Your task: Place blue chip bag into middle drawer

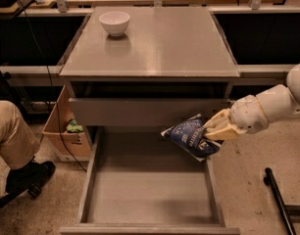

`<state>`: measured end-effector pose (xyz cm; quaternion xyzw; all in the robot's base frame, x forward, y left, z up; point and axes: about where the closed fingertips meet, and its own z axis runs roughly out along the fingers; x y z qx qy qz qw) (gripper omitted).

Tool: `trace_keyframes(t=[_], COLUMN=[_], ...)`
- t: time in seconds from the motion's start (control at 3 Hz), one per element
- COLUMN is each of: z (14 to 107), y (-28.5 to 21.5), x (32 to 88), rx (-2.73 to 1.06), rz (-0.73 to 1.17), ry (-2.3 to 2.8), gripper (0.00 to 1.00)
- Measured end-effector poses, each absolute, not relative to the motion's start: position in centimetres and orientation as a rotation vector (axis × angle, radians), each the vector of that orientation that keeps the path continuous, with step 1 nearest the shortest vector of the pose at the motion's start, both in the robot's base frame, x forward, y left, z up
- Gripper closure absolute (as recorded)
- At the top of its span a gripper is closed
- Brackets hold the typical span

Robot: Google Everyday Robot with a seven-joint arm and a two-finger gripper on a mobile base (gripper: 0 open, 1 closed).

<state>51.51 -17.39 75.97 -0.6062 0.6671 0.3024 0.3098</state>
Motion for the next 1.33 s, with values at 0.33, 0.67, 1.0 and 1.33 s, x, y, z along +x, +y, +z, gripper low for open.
trace_keyframes(t=[0.33,0.67,1.0,1.33], z=[70.0,64.6,56.4,51.2], y=[-18.7,-20.1,-20.9,-20.8], x=[51.2,51.2,51.4,51.9], rx=[-1.578,-1.557,-1.501,-1.456], rz=[0.821,0.844,0.868,0.858], ry=[1.817,1.864,1.895,1.908], gripper=[1.0,1.0,1.0,1.0])
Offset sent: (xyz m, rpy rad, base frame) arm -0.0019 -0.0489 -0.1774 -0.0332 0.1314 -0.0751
